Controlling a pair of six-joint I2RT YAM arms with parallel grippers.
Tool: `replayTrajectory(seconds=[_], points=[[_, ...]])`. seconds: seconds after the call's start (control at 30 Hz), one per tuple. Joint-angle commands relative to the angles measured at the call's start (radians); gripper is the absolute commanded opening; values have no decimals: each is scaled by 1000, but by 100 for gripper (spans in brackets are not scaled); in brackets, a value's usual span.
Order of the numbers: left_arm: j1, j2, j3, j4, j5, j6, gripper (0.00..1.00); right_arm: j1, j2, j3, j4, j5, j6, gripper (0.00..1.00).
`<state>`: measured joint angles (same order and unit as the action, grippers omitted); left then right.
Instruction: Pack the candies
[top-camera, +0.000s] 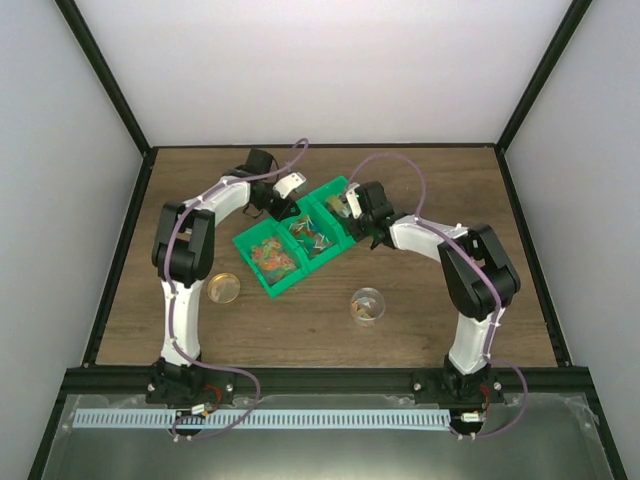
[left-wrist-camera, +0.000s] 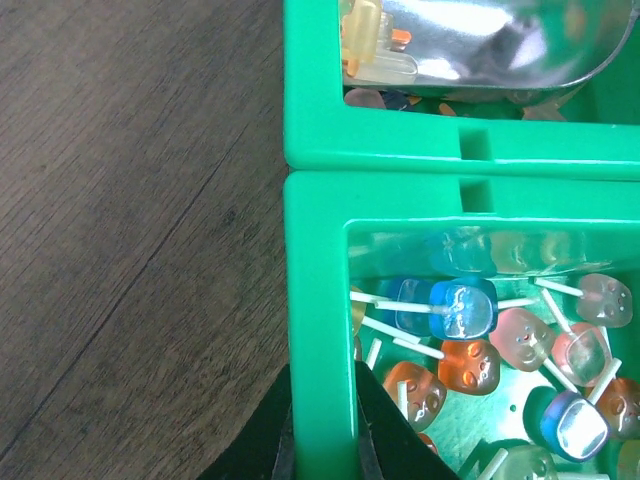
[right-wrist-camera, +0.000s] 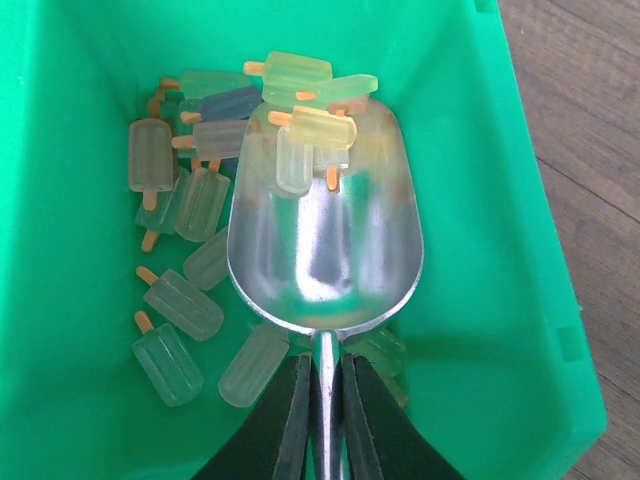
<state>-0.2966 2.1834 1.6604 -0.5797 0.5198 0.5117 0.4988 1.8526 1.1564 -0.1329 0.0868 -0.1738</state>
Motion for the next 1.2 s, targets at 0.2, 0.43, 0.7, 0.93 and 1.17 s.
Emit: replayTrajectory(seconds=[0.2,0.43,0.7,0.93,1.17], points=[[22,53,46,-34,28,-20,4,-22,-94,-223,296,2,40,1],[23,68,72,-59,16,-14,4,-36,-116,-250,333,-8,53,1],[25,96,116,-90,11,-16,4,-43,-179,-315,393,-29,53,1],[25,97,119,-96,-2,-21,4,-48,-253,-384,477,-64,58,1],[25,104,140,-102,-31,-45,9,-75,-370,-400,502,-151,61,1]])
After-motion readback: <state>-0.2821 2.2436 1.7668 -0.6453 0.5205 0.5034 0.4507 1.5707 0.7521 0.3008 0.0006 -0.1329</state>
